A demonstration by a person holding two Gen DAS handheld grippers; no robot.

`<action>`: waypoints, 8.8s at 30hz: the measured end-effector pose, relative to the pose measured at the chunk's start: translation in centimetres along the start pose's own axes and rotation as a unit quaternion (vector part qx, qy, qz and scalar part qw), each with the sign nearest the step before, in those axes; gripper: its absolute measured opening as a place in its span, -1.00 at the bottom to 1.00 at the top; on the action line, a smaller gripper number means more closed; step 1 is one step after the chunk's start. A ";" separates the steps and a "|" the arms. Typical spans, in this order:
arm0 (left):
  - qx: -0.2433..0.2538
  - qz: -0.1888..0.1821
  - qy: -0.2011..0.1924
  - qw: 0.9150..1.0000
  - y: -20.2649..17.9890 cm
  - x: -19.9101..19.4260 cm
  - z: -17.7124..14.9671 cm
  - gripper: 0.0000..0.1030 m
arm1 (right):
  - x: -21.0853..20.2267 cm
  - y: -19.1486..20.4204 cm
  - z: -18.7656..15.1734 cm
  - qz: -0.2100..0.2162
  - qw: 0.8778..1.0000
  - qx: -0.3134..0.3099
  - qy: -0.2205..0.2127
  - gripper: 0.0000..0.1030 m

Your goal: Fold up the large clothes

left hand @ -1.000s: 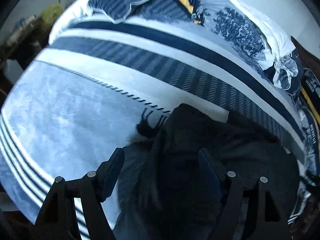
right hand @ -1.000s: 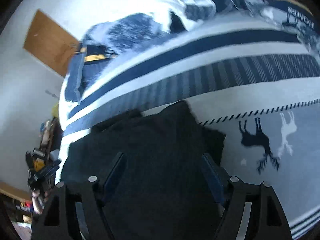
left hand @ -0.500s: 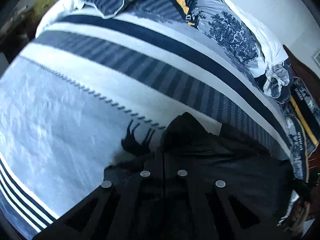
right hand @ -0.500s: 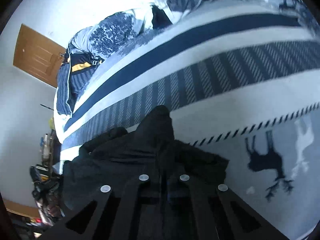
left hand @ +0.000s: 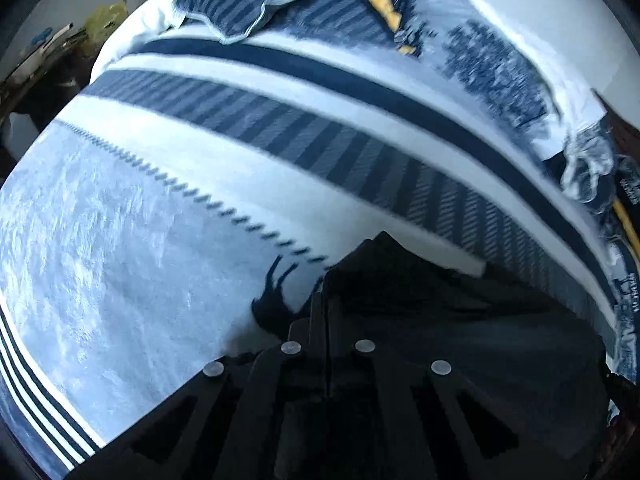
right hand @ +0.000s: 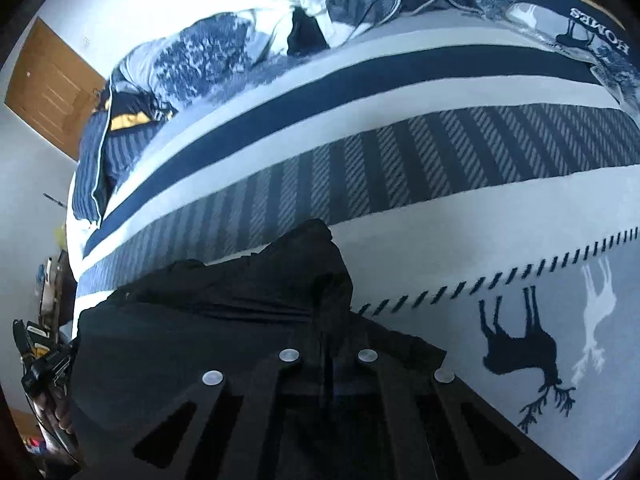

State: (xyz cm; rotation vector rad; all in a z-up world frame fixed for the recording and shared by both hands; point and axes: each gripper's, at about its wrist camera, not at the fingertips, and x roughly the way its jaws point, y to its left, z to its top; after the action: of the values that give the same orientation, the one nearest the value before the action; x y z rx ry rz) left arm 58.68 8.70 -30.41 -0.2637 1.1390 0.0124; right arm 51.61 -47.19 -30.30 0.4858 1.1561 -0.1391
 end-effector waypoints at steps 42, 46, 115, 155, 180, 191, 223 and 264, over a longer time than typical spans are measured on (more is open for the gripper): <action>-0.048 -0.015 -0.004 0.999 11.1 -10.9 -20.9 -0.98 | -11.6 -8.0 -22.9 0.027 0.998 0.047 -0.034 -0.95; -0.045 -0.016 -0.004 0.999 11.6 -11.5 -21.2 -0.98 | -11.4 -8.1 -23.6 0.022 0.999 0.038 -0.024 -0.95; 0.060 0.039 0.036 0.997 -0.2 -0.6 -2.1 -0.97 | 2.4 -4.1 0.7 0.037 0.992 0.066 0.099 -0.54; -0.138 -0.155 0.042 0.977 13.7 -6.9 -22.1 0.56 | -6.7 -11.9 -23.3 0.173 0.977 0.123 0.019 0.49; -0.150 -0.216 0.015 0.965 12.8 -7.8 -22.5 -0.92 | -6.1 -11.8 -23.6 0.211 0.967 0.139 0.010 -0.87; -0.184 -0.221 0.013 0.958 15.8 -11.5 -24.6 -0.93 | -12.1 -10.4 -28.3 0.211 0.972 0.099 -0.028 -0.94; 0.066 0.017 -0.089 0.994 -1.5 -6.8 -13.9 0.47 | -3.4 6.0 -15.0 0.064 0.995 -0.077 -0.017 0.42; 0.026 0.062 -0.070 0.995 2.8 -5.5 -9.3 0.60 | -2.5 1.4 -12.3 -0.086 0.993 -0.082 -0.027 0.38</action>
State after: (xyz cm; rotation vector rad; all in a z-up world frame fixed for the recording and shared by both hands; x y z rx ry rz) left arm 47.66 10.14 -29.64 -0.1431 1.0125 0.1105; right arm 40.68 -40.94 -31.50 0.2364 1.1446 -0.2037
